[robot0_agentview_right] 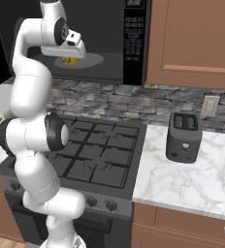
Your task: Pick the mug from the counter and place it inside the microwave. Then close the microwave.
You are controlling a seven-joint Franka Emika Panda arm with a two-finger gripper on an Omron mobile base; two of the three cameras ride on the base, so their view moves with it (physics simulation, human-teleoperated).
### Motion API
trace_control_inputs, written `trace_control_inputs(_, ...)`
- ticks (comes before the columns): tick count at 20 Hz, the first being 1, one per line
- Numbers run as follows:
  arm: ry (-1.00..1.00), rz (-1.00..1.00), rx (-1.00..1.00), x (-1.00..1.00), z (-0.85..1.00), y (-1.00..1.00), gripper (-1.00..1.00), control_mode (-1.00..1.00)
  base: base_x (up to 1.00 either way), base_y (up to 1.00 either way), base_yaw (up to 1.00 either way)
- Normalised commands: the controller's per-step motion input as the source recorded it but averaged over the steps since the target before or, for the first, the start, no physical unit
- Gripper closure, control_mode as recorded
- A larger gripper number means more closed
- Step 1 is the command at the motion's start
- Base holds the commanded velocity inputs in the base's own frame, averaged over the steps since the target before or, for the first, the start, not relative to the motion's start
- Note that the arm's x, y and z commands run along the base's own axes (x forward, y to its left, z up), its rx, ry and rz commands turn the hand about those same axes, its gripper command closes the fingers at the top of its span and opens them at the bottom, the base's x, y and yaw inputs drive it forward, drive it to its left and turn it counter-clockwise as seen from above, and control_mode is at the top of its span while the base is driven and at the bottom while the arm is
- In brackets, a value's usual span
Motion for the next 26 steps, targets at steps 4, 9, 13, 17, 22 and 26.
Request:
trace_control_inputs(4, 0.05, 0.0, 0.0, 0.38, 0.0, 0.0, 1.0, -1.0, 0.0, 0.0, 0.0)
trace_control_inputs(9, 0.05, 0.0, 0.0, 0.34, 0.0, 0.0, 1.0, -1.0, 0.0, 0.0, 0.0)
trace_control_inputs(13, 0.0, 0.0, 0.0, 0.09, -0.06, 0.0, 1.0, -1.0, 0.0, 0.0, 0.0)
trace_control_inputs(17, 0.0, 0.0, 0.0, 0.01, -0.16, 0.0, 1.0, -1.0, 0.0, 0.0, 0.0)
trace_control_inputs(22, 0.01, 0.0, 0.0, 0.01, -0.23, 0.0, 1.0, -1.0, 0.0, 0.0, 0.0)
trace_control_inputs(26, 0.0, 0.0, 0.0, 0.04, -0.32, 0.0, 1.0, -1.0, 0.0, 0.0, 0.0)
